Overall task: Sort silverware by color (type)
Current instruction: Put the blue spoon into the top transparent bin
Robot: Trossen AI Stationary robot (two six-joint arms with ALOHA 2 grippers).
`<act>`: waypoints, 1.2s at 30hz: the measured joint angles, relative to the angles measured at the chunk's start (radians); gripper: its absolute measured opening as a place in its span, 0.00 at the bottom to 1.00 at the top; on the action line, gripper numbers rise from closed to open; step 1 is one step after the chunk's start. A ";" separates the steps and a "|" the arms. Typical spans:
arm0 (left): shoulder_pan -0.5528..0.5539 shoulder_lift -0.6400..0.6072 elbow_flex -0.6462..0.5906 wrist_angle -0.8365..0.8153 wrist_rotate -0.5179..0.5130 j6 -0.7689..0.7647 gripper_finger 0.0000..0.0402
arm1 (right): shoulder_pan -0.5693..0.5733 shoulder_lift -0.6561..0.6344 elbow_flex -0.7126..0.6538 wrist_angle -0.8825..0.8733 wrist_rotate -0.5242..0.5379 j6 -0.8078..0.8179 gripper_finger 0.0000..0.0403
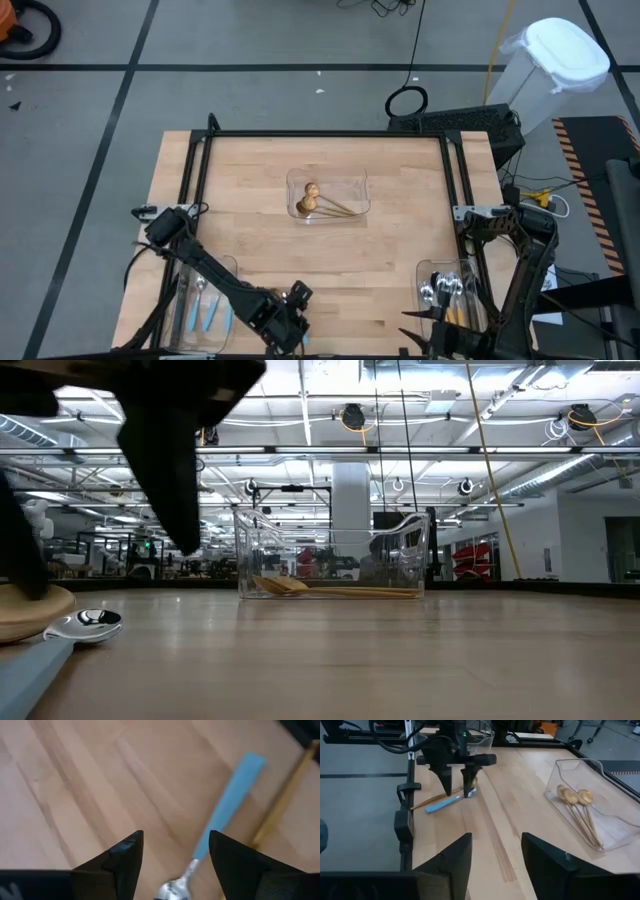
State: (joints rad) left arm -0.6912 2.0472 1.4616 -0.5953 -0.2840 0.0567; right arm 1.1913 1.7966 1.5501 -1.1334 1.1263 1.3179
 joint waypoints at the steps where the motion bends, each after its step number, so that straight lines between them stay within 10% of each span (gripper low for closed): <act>1: 0.006 0.000 0.000 0.001 0.000 0.002 0.56 | 0.000 0.000 0.000 0.004 0.000 -0.004 0.41; 36: 0.050 0.022 0.001 -0.067 0.078 0.134 0.55 | -0.008 0.001 0.000 0.006 0.002 -0.073 0.41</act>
State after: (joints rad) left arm -0.6410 2.0693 1.4624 -0.6619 -0.2063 0.1902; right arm 1.1835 1.7973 1.5497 -1.1274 1.1286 1.2449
